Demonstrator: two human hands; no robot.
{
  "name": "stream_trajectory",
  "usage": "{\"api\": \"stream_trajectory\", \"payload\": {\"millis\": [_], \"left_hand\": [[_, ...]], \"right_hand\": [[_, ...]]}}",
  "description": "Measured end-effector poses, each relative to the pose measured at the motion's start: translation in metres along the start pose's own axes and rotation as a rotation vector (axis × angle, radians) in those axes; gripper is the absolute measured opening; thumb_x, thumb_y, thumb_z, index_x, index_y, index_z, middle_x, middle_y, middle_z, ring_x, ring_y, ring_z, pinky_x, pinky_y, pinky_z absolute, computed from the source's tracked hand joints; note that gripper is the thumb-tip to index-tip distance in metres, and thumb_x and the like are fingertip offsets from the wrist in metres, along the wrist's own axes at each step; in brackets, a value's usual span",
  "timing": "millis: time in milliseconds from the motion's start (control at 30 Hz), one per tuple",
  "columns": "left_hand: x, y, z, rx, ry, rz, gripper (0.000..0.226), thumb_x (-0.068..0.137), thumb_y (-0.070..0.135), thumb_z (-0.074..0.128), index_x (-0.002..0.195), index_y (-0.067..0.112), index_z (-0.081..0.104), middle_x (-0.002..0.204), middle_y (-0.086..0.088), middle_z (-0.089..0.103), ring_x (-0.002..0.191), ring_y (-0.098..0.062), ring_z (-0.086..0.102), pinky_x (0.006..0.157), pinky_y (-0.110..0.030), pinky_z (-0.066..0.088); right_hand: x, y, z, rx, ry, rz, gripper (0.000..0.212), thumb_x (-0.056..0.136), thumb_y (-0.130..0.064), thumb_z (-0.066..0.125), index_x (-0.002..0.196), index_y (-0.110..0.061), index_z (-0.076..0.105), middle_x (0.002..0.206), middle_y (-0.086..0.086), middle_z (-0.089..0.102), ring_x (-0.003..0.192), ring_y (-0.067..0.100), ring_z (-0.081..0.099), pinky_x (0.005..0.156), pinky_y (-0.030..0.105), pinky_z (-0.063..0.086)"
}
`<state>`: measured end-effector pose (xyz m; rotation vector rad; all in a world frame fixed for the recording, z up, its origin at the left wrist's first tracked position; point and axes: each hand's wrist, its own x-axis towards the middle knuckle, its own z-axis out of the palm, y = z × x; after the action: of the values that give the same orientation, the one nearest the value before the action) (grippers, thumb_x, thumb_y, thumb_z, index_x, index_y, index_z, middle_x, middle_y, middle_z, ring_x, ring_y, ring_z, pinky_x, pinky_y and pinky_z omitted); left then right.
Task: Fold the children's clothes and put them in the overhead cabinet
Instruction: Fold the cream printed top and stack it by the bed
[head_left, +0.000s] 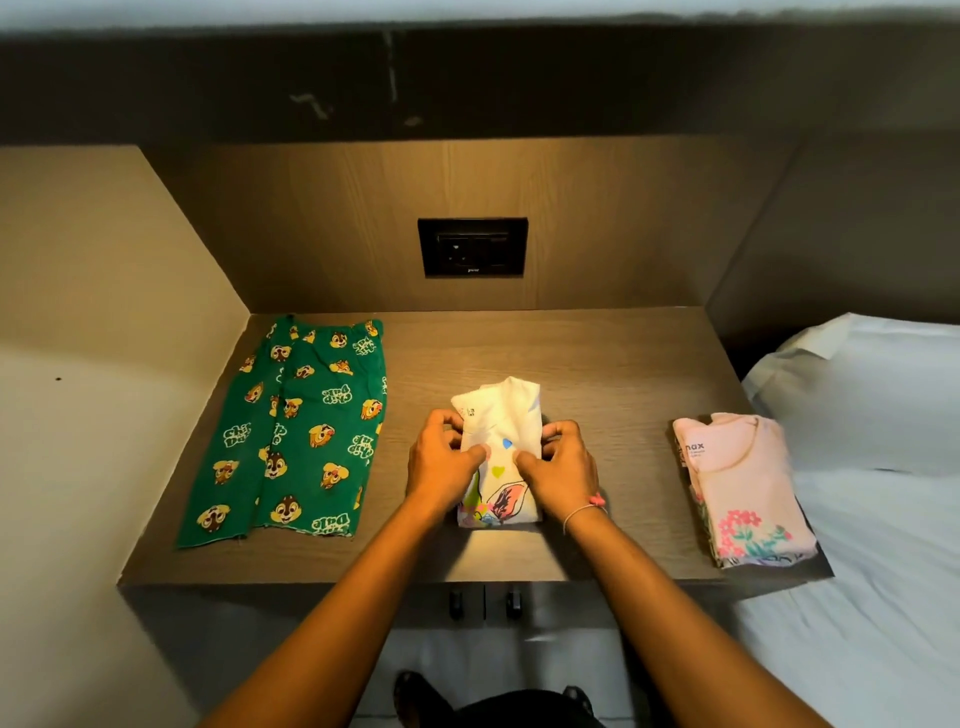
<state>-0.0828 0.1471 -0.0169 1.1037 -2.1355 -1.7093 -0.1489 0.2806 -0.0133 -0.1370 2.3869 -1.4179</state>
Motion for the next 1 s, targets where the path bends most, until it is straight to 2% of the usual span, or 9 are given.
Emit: {"api": "stream_trajectory", "payload": {"millis": [167,267,333,433,533,733,833,933,1000], "left_hand": [[-0.017,0.02,0.008,-0.235,-0.113,0.121,0.062,0.079,-0.006,0.072,0.121,0.026,0.04,0.12,-0.009,0.063,0.099,-0.024,0.069,0.077,-0.05,0.06],[-0.029,0.035,0.027,-0.34,-0.228,0.157,0.08,0.079,-0.008,0.071,0.128,0.04,0.031,0.119,0.0,0.06,0.098,-0.018,0.071,0.076,-0.046,0.061],[-0.036,0.046,0.048,-0.344,-0.294,0.187,0.087,0.079,-0.01,0.07,0.127,0.049,0.027,0.118,0.008,0.058,0.096,-0.01,0.07,0.074,-0.041,0.061],[-0.047,0.063,0.09,-0.371,-0.418,0.199,0.094,0.077,-0.012,0.07,0.138,0.043,0.023,0.12,0.011,0.056,0.096,-0.004,0.069,0.069,-0.032,0.061],[-0.059,0.078,0.138,-0.392,-0.511,0.226,0.098,0.075,-0.015,0.069,0.144,0.035,0.02,0.124,0.003,0.055,0.097,-0.009,0.068,0.071,-0.03,0.06],[-0.079,0.082,0.21,-0.263,-0.494,0.115,0.098,0.073,-0.018,0.069,0.144,0.029,0.021,0.123,-0.004,0.052,0.116,-0.024,0.059,0.08,-0.035,0.059],[-0.084,0.057,0.208,0.03,-0.397,0.344,0.091,0.073,0.005,0.076,0.145,0.026,0.024,0.135,0.0,0.046,0.126,-0.024,0.049,0.091,-0.026,0.051],[-0.072,0.038,0.194,0.46,-0.317,0.801,0.089,0.081,0.054,0.061,0.151,0.025,0.016,0.159,0.001,0.024,0.145,-0.018,0.02,0.115,-0.035,0.022],[-0.061,0.035,0.191,0.699,-0.423,0.957,0.093,0.082,0.073,0.044,0.154,0.025,0.007,0.164,0.003,0.008,0.15,-0.017,-0.001,0.119,-0.041,0.01]], "right_hand": [[-0.008,-0.008,-0.026,0.341,-0.061,-0.01,0.043,0.082,0.006,0.066,0.116,-0.006,0.043,0.107,0.015,0.065,0.092,0.03,0.068,0.077,0.047,0.059],[-0.011,-0.005,-0.062,0.41,-0.027,-0.087,0.045,0.083,0.011,0.061,0.118,-0.01,0.041,0.108,0.006,0.061,0.092,0.014,0.066,0.068,0.026,0.059],[-0.013,0.001,-0.092,0.421,0.014,-0.137,0.048,0.084,0.011,0.062,0.119,-0.014,0.04,0.112,0.0,0.059,0.095,0.007,0.064,0.067,0.021,0.058],[-0.019,0.017,-0.144,0.347,0.126,-0.222,0.052,0.084,0.002,0.067,0.122,-0.019,0.038,0.115,-0.01,0.057,0.1,0.006,0.064,0.068,0.02,0.058],[-0.018,0.032,-0.196,0.164,0.261,-0.254,0.06,0.083,-0.004,0.071,0.126,-0.027,0.035,0.117,-0.024,0.049,0.103,0.001,0.058,0.067,0.014,0.054],[-0.005,0.065,-0.242,-0.065,0.244,-0.035,0.074,0.082,-0.011,0.074,0.139,-0.021,0.029,0.136,0.01,0.053,0.109,0.031,0.062,0.084,0.043,0.056],[-0.01,0.082,-0.243,-0.212,0.262,0.023,0.072,0.082,-0.024,0.075,0.141,-0.02,0.033,0.139,0.009,0.052,0.114,0.031,0.059,0.09,0.046,0.053],[-0.014,0.09,-0.253,-0.431,0.293,-0.286,0.063,0.087,-0.038,0.067,0.141,-0.027,0.036,0.145,0.001,0.046,0.126,0.023,0.047,0.097,0.042,0.047],[-0.007,0.093,-0.259,-0.586,0.14,-0.443,0.062,0.092,-0.043,0.056,0.146,-0.031,0.029,0.155,-0.002,0.033,0.138,0.019,0.034,0.107,0.039,0.038]]}}
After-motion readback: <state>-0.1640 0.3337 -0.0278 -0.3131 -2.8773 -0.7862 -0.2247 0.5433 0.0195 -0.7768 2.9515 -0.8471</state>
